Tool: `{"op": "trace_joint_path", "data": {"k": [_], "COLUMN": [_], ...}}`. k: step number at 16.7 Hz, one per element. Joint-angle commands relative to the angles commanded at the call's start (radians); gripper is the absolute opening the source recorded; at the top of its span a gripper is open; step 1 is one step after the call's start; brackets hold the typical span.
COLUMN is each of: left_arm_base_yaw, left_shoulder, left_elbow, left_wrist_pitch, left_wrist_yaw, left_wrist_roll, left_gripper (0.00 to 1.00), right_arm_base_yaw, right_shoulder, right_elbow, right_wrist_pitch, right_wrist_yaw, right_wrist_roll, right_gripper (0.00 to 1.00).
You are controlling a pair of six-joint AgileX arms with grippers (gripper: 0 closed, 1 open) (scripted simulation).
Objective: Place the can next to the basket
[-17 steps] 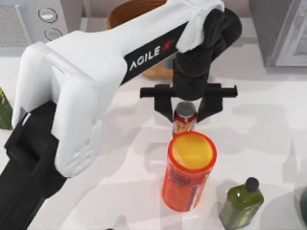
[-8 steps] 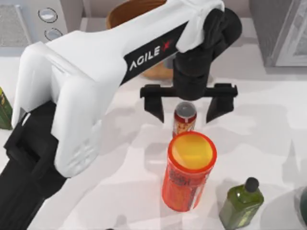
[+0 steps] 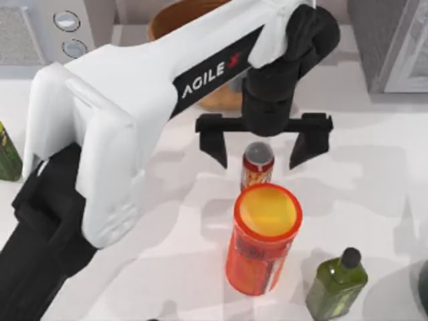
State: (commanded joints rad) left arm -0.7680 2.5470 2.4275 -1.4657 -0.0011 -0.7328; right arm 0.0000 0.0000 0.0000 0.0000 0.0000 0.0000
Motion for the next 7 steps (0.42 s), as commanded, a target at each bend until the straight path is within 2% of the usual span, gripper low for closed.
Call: {"op": "trace_joint_path", "data": {"k": [4,7], "left_arm_base_yaw": [0.003,0.003], "left_shoulder": [0.035,0.044], "left_elbow": [0.172,0.215], "left_wrist_pitch": [-0.118,-0.157], "left_wrist_yaw": [0.0,0.0], "left_wrist_roll": [-0.001,0.0], "left_gripper": [1.0,1.0], "right_arm_base_yaw": [0.0,0.0], "right_shoulder": [0.0,0.0], "right_elbow": [0.0,0.0], "right_wrist_pitch": [0.0,0.0], "right_wrist_yaw": [0.0,0.0], "right_wrist_roll": [0.0,0.0], "right_gripper": [1.0,1.0]}}
